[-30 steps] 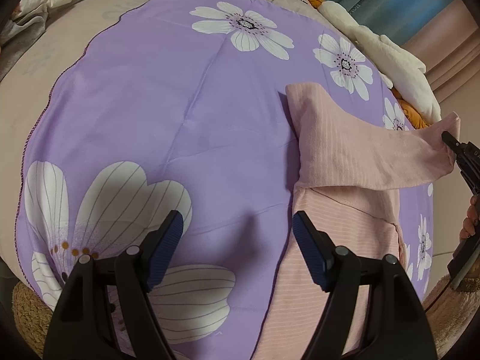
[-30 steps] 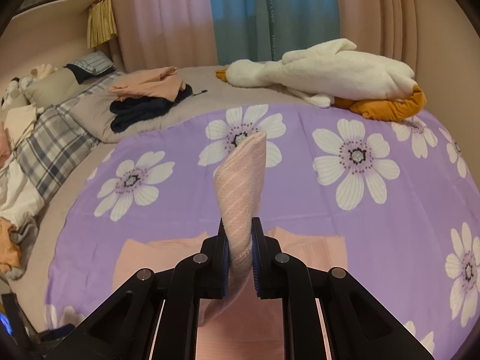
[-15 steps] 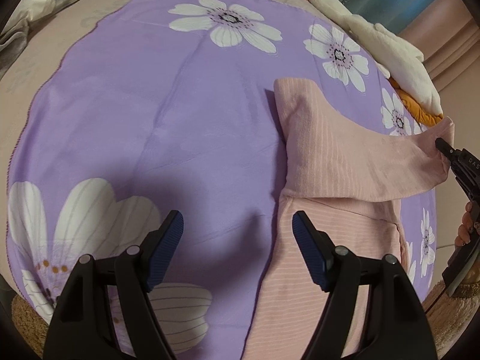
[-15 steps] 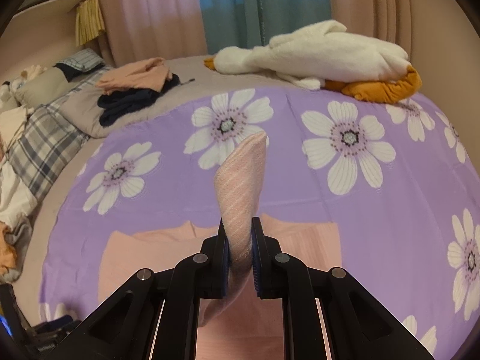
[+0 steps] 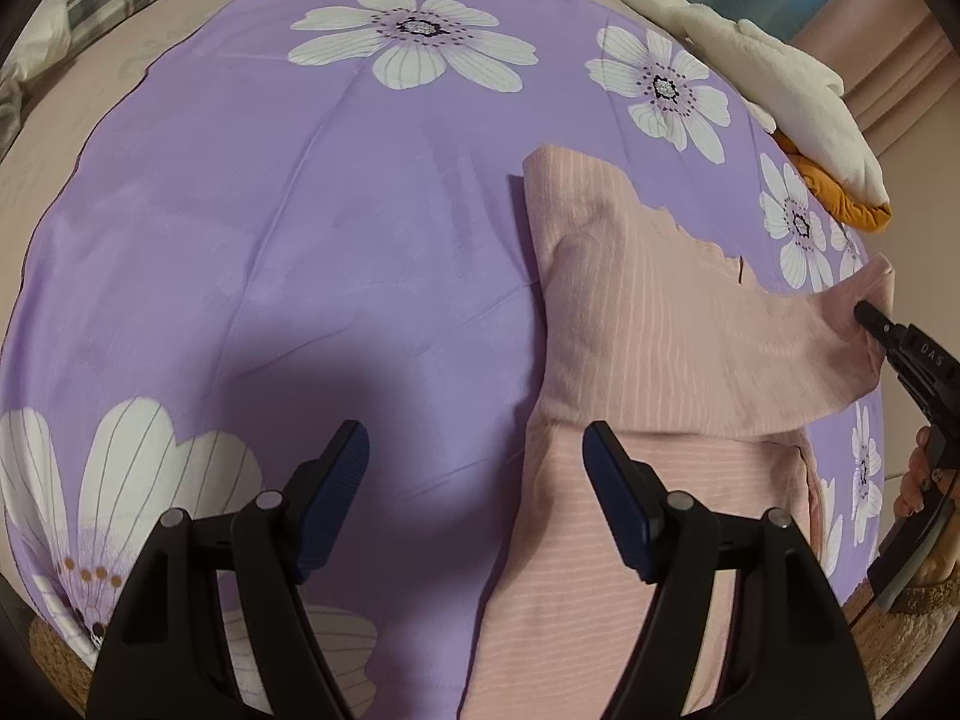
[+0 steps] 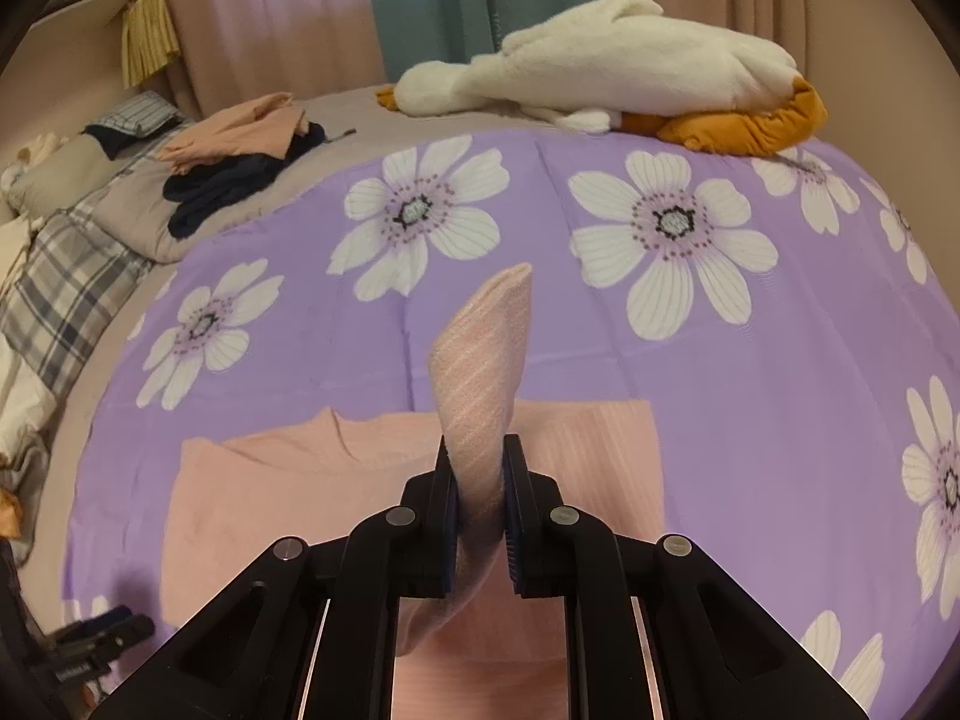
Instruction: Fold small clothes
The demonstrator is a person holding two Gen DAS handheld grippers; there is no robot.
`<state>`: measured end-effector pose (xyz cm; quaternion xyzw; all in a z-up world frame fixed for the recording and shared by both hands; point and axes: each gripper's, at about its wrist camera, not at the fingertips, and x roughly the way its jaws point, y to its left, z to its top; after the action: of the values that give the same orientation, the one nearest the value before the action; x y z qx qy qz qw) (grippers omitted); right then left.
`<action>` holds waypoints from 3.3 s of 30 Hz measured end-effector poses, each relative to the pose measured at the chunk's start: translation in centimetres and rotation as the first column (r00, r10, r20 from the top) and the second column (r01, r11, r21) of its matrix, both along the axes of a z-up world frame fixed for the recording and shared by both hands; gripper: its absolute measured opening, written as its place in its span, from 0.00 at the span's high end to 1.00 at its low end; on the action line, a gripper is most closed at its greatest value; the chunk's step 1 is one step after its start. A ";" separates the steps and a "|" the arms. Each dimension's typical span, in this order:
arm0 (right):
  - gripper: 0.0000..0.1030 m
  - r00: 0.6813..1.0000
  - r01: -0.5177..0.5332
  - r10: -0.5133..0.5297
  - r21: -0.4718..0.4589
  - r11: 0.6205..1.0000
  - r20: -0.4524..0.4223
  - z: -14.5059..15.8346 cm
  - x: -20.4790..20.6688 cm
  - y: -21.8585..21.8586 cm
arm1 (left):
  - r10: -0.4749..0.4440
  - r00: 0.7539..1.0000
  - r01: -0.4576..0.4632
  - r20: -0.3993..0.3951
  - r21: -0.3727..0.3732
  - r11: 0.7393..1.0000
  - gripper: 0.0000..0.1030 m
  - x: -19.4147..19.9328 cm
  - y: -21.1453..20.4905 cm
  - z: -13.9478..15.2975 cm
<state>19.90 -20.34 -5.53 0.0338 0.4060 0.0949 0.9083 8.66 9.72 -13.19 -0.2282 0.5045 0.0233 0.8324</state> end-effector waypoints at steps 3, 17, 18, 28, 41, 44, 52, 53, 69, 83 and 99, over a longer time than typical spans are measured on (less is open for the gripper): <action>0.86 1.000 0.001 -0.001 -0.015 1.000 -0.028 -1.1 0.0 -0.2 | -0.011 1.000 0.011 0.002 0.008 1.000 0.34 0.8 -0.2 0.2; 0.86 0.981 0.011 -0.017 -0.032 0.999 -0.194 -7.2 0.6 -2.2 | -0.063 0.998 0.063 -0.009 0.017 0.998 0.54 4.0 -1.9 -0.1; 0.86 0.979 0.017 -0.023 -0.031 0.999 -0.201 -7.6 0.6 -2.4 | -0.066 0.998 0.067 -0.012 0.020 0.998 0.56 4.3 -2.0 -0.2; 0.83 0.968 0.057 -0.036 0.079 0.995 -0.247 -8.2 -0.1 -5.1 | -0.088 0.995 0.090 -0.051 0.031 0.995 0.61 5.8 -2.9 -1.8; 0.68 0.968 0.140 -0.093 0.193 0.971 -0.233 -5.8 -2.0 -9.8 | -0.087 0.995 0.088 -0.055 0.019 0.996 0.61 6.1 -2.6 -1.0; 0.60 0.974 0.126 -0.080 0.216 0.968 -0.210 -5.0 -1.8 -10.2 | -0.087 0.996 0.088 -0.034 0.023 0.996 0.61 6.6 -2.3 -0.3; 0.70 0.954 0.127 -0.082 0.141 0.982 -0.287 -7.6 1.1 -9.2 | -0.069 0.997 0.069 -0.035 0.010 0.998 0.61 8.8 -1.5 -0.1; 0.83 0.956 0.126 -0.085 0.131 0.983 -0.281 -7.6 1.1 -9.0 | -0.068 0.997 0.069 -0.038 0.016 0.997 0.61 9.1 -1.5 -0.2; 0.94 0.992 0.068 -0.060 0.069 0.995 -0.110 -3.2 3.4 -9.2 | -0.045 0.995 0.058 -0.093 0.137 0.989 0.60 10.9 -0.3 -2.5; 0.63 0.963 0.162 -0.126 0.142 0.976 -0.238 -6.4 1.1 -12.7 | -0.082 0.997 0.082 -0.006 0.034 0.996 0.59 8.2 -0.7 0.1; 0.93 0.969 0.149 -0.104 0.193 0.970 -0.222 -6.5 -1.9 -12.2 | -0.121 0.993 0.121 -0.002 0.023 0.992 0.81 6.2 -3.6 -2.3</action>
<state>18.02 -32.52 -12.08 0.1642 0.4847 0.0742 0.8559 14.82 6.16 -15.50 -0.1875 0.5175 -0.0211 0.8346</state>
